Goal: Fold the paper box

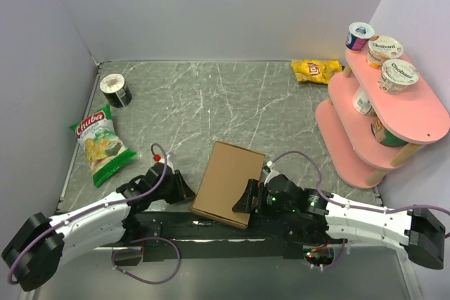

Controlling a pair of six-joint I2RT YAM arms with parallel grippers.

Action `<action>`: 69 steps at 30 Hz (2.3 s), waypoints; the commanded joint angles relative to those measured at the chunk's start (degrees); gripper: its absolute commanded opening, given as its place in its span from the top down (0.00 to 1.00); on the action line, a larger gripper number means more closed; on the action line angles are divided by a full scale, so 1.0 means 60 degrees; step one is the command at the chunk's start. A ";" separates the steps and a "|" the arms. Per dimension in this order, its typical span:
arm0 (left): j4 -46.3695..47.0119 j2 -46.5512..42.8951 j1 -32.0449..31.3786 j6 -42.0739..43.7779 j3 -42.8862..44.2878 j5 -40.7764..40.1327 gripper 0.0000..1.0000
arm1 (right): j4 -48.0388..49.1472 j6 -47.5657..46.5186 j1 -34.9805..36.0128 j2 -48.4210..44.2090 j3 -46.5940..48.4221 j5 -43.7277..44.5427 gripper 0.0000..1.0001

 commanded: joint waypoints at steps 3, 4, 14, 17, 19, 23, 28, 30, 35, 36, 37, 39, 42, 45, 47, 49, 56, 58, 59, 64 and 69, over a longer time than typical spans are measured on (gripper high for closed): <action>0.0159 0.0082 -0.0672 -0.1557 -0.0595 0.0353 0.72 | 0.1848 0.0546 0.0343 0.0693 0.0160 0.0396 0.01; 0.0509 0.0170 -0.0789 -0.1703 -0.0610 0.0294 0.72 | 0.2110 0.0575 0.0401 0.0737 0.0160 0.0381 0.01; 0.2342 0.2687 -0.2108 -0.2598 0.0443 -0.0922 0.71 | 0.3136 0.0751 0.0606 0.1161 0.0131 0.0981 0.01; 0.2796 0.3157 -0.2123 -0.2627 0.0751 -0.0981 0.72 | 0.3795 0.0854 0.0650 0.1264 -0.0073 0.1405 0.02; 0.3279 0.3305 -0.2123 -0.2744 0.0854 -0.0967 0.72 | 0.4103 0.0752 0.0680 0.1337 -0.0103 0.1757 0.02; 0.4158 0.3510 -0.2123 -0.3241 0.0811 -0.0747 0.75 | 0.4193 0.0386 0.0694 0.1630 0.0101 0.2167 0.02; 0.5387 0.3569 -0.2415 -0.4003 0.0460 -0.0629 0.76 | 0.4397 0.0487 0.0680 0.1835 0.0087 0.2679 0.02; 0.5667 0.3671 -0.2576 -0.4428 0.0328 -0.0630 0.76 | 0.4514 0.0488 0.0680 0.1909 0.0102 0.2768 0.02; 0.6534 0.4022 -0.3148 -0.5031 0.0311 -0.0717 0.74 | 0.4982 0.0444 0.0709 0.2260 0.0058 0.3105 0.02; 0.6518 0.4125 -0.3236 -0.5001 0.0574 -0.0732 0.73 | 0.5085 0.0415 0.0695 0.2304 0.0043 0.3135 0.02; 0.6532 0.4213 -0.3309 -0.4972 0.0663 -0.0703 0.73 | 0.5129 0.0400 0.0709 0.2377 0.0058 0.3149 0.02; 0.6925 0.4520 -0.3310 -0.5015 0.0679 -0.0572 0.73 | 0.5174 0.0356 0.0709 0.2422 0.0087 0.3222 0.02; 0.8487 0.4857 -0.3310 -0.5746 -0.0049 -0.0556 0.73 | 0.4955 0.0283 0.0724 0.2291 0.0175 0.3412 0.02; 0.9198 0.5121 -0.3324 -0.6187 -0.0318 -0.0586 0.75 | 0.4837 0.0384 0.0739 0.2071 0.0073 0.3603 0.02; 0.9009 0.5282 -0.3529 -0.6027 0.0162 -0.0586 0.74 | 0.4779 0.0356 0.0768 0.2026 0.0072 0.3691 0.02; 0.8775 0.5400 -0.3660 -0.5822 0.0458 -0.0440 0.73 | 0.4691 0.0254 0.0753 0.2056 0.0189 0.3706 0.02; 0.9550 0.5372 -0.3501 -0.6144 -0.0170 -0.0615 0.67 | 0.4500 0.0414 0.0768 0.1807 0.0029 0.3911 0.02; 0.9259 0.5022 -0.2700 -0.5503 -0.0200 -0.0367 0.64 | 0.4427 0.0385 0.0782 0.1778 0.0043 0.3926 0.02; 0.8677 0.4816 -0.2346 -0.5223 -0.0229 -0.0061 0.59 | 0.4369 0.0371 0.0783 0.1748 0.0058 0.3998 0.02; 0.5835 0.3090 0.0316 -0.2433 0.0398 0.0513 0.42 | 0.4134 0.0327 0.0782 0.1543 0.0146 0.4379 0.02; 0.3283 0.2748 0.2619 0.0255 0.2668 0.1068 0.22 | 0.4163 0.0063 0.0753 0.1674 0.0496 0.4716 0.02</action>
